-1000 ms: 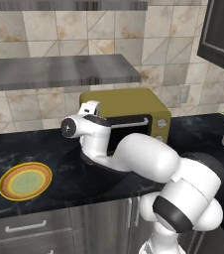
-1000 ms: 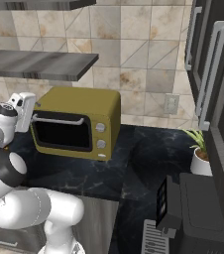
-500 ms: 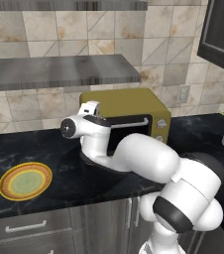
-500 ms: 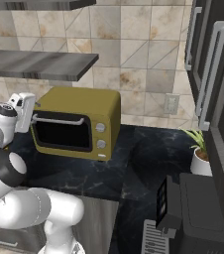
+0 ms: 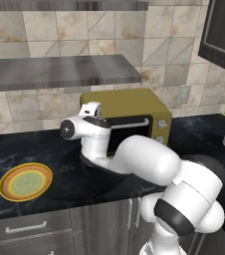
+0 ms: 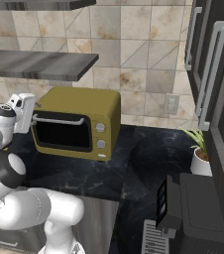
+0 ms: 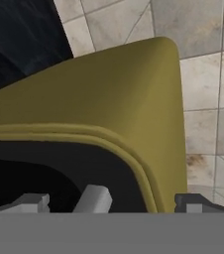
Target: Pick up the bagel from the plate, place it on the toaster oven rack, close the door, and set the timer.
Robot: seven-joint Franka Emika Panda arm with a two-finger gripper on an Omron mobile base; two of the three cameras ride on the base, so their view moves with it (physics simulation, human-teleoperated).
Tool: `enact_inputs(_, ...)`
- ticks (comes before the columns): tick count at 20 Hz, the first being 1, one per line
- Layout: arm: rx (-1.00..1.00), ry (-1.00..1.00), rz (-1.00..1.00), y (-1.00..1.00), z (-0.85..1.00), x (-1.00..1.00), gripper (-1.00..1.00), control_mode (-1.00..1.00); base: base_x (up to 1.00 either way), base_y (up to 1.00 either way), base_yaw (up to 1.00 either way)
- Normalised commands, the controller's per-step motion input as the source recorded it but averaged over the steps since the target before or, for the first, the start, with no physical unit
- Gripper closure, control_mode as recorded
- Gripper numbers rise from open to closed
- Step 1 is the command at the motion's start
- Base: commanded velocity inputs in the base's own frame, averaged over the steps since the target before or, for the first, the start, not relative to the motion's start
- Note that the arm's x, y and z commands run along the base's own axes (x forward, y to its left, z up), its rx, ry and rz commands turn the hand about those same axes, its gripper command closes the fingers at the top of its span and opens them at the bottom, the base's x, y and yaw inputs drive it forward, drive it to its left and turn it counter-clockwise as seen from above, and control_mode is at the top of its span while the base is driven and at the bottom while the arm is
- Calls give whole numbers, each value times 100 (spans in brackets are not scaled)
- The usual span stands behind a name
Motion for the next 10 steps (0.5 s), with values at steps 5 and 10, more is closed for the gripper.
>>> enact_inputs(5, 0, 0, 0, -17, -1, -1, -100, -100, 0, 0, 0)
enact_inputs(10, 0, 0, 0, 0, 0, -16, -100, -100, 0, 0, 0)
